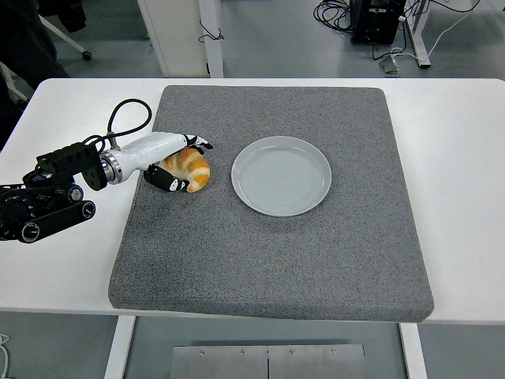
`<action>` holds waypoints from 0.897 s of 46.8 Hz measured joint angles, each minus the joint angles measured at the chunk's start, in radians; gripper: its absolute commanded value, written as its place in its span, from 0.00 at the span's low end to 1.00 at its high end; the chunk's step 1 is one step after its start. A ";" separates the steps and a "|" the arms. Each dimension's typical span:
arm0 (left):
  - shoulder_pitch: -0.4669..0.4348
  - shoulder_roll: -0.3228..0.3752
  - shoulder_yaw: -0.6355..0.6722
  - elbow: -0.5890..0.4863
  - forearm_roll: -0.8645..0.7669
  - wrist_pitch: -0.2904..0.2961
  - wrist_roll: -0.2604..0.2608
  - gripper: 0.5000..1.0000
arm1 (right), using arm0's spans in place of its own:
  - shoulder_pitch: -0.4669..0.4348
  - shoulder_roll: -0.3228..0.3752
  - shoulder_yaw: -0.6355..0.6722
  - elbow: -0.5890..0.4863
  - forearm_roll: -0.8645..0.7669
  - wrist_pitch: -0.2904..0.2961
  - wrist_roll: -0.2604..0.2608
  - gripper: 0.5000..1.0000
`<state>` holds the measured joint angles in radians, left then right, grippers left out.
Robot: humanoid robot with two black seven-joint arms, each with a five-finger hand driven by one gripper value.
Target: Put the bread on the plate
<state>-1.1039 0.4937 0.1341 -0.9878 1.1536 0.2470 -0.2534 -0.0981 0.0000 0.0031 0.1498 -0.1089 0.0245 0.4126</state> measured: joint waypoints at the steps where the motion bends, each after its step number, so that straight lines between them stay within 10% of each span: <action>1: -0.001 0.000 -0.001 0.000 -0.001 0.000 0.000 0.43 | 0.000 0.000 0.000 0.000 0.000 0.000 0.000 1.00; 13: -0.002 0.002 0.000 0.000 -0.003 -0.001 0.004 0.08 | 0.000 0.000 0.000 0.000 0.000 0.000 0.000 1.00; 42: -0.116 0.067 -0.039 -0.002 -0.063 -0.047 0.012 0.08 | 0.000 0.000 0.000 0.000 0.000 0.000 0.000 1.00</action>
<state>-1.2204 0.5612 0.0948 -0.9893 1.0908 0.1996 -0.2416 -0.0982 0.0000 0.0031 0.1499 -0.1089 0.0246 0.4127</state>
